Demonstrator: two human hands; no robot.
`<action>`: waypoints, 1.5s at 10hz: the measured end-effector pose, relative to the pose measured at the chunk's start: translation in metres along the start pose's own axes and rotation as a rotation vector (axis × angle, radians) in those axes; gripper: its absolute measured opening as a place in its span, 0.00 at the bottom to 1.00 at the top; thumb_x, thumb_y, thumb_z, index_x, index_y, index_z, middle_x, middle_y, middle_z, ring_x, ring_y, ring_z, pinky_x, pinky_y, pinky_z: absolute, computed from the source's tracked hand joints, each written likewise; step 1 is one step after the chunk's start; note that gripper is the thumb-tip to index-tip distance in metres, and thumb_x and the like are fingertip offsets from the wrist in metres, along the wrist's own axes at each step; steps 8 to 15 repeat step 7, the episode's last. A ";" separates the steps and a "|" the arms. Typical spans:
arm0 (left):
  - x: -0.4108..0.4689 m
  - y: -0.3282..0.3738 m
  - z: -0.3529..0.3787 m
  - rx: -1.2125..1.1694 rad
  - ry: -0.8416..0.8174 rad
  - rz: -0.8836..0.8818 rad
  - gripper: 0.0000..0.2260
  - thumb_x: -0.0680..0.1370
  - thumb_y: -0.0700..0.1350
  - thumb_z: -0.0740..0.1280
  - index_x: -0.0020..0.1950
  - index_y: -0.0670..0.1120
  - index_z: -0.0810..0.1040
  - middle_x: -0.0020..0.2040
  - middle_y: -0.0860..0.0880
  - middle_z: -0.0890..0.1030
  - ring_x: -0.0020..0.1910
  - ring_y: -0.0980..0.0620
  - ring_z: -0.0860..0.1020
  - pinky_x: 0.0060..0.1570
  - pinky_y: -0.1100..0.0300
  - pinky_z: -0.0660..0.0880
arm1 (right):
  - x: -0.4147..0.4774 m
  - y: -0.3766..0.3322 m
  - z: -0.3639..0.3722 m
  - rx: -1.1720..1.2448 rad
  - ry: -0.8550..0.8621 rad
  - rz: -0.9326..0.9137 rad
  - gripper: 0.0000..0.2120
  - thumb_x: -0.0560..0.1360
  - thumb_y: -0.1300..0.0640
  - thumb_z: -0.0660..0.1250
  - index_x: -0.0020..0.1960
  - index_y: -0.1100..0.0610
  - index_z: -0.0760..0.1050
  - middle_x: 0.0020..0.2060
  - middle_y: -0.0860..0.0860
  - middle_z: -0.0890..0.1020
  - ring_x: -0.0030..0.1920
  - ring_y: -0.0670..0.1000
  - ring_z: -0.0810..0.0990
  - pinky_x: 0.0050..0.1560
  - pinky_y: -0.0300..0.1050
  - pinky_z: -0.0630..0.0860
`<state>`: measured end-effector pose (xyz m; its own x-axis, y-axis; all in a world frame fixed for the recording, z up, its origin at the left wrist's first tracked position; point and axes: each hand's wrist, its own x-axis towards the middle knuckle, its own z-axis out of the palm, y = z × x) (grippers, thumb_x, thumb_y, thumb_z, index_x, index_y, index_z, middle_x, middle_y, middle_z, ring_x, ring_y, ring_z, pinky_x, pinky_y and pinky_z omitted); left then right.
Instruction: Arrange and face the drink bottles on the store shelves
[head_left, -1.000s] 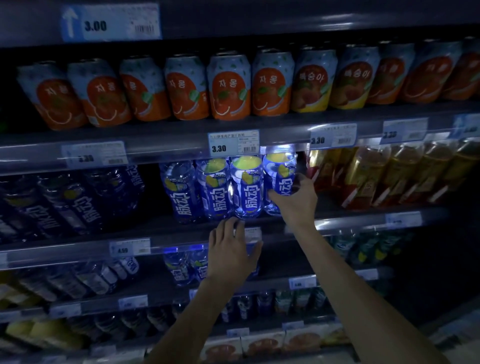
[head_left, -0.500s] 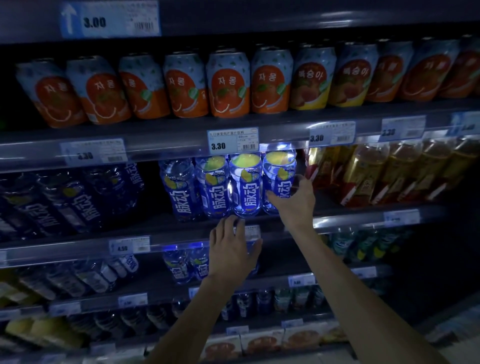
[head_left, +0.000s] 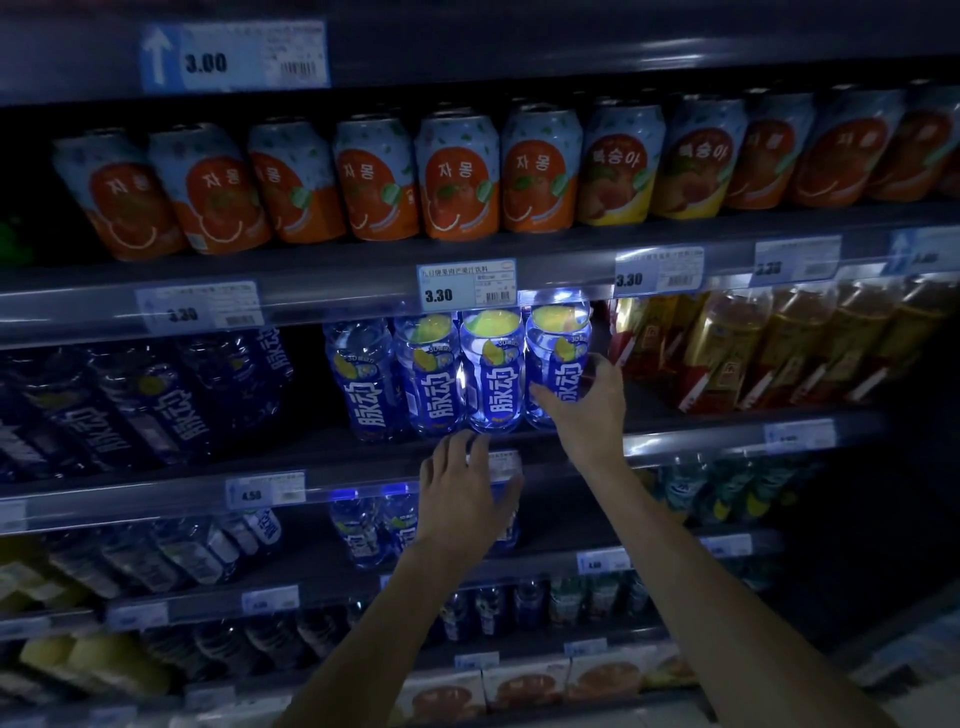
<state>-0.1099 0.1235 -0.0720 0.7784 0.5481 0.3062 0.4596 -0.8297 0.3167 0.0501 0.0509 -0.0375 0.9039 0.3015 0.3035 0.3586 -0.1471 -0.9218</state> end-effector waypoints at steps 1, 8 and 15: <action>0.001 0.001 -0.005 -0.062 -0.013 -0.008 0.27 0.77 0.60 0.61 0.71 0.45 0.65 0.70 0.46 0.67 0.71 0.46 0.62 0.68 0.47 0.62 | -0.004 0.000 -0.002 -0.007 -0.013 -0.019 0.33 0.66 0.48 0.78 0.66 0.53 0.69 0.57 0.46 0.71 0.56 0.43 0.72 0.54 0.38 0.70; 0.010 -0.004 -0.105 -0.445 -0.060 -0.102 0.27 0.77 0.55 0.66 0.73 0.49 0.63 0.67 0.47 0.68 0.54 0.50 0.74 0.50 0.58 0.74 | -0.034 -0.042 -0.052 -0.200 -0.199 -0.127 0.25 0.72 0.48 0.74 0.64 0.51 0.69 0.56 0.45 0.72 0.61 0.53 0.73 0.57 0.46 0.70; 0.010 -0.004 -0.105 -0.445 -0.060 -0.102 0.27 0.77 0.55 0.66 0.73 0.49 0.63 0.67 0.47 0.68 0.54 0.50 0.74 0.50 0.58 0.74 | -0.034 -0.042 -0.052 -0.200 -0.199 -0.127 0.25 0.72 0.48 0.74 0.64 0.51 0.69 0.56 0.45 0.72 0.61 0.53 0.73 0.57 0.46 0.70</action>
